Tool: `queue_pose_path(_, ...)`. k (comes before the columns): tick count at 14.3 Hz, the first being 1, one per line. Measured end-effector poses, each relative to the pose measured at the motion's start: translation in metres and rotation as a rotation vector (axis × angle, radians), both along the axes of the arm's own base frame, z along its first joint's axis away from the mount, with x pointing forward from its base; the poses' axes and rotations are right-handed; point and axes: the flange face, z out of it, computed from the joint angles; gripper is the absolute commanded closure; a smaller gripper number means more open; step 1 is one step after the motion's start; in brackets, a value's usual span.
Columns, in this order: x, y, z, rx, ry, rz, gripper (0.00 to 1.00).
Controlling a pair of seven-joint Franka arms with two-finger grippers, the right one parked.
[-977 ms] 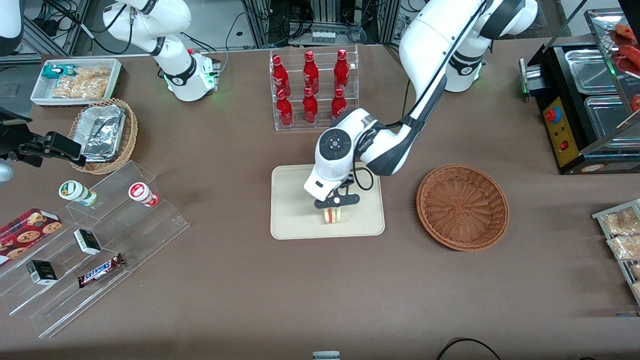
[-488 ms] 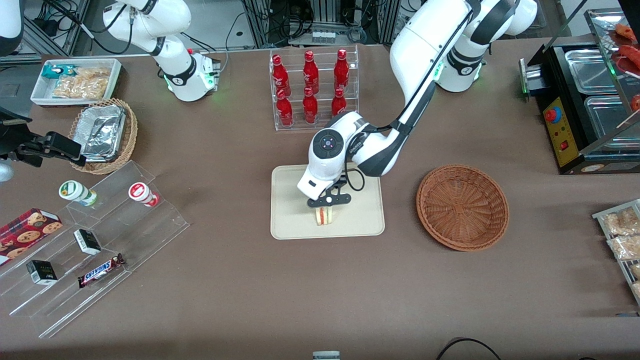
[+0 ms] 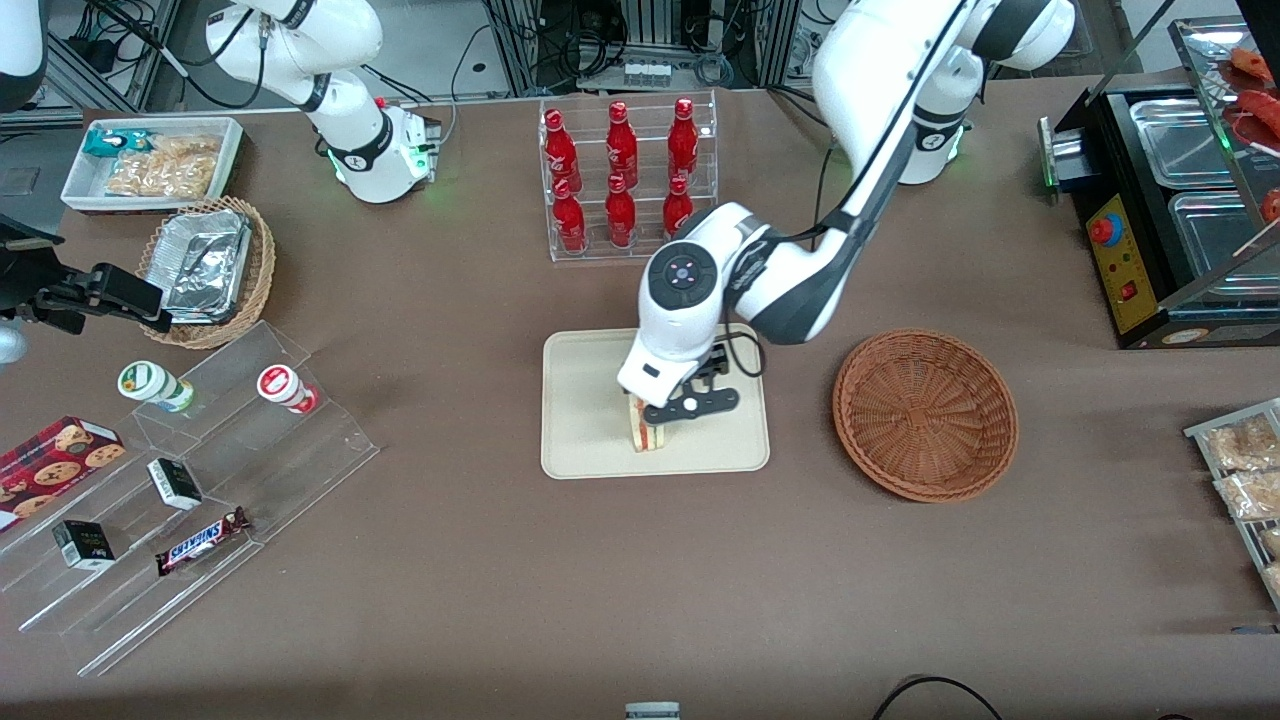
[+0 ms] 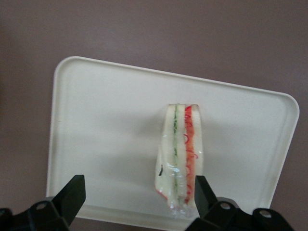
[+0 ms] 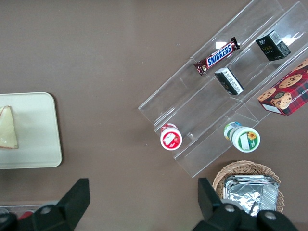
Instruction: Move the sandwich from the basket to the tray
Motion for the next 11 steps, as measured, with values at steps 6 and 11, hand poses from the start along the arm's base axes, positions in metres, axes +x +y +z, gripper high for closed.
queue_pose_path(6, 0.050, 0.122, 0.041, 0.069, 0.060, 0.057, 0.00)
queue_pose_path(11, 0.059, 0.239, 0.077, 0.053, 0.070, -0.021, 0.00)
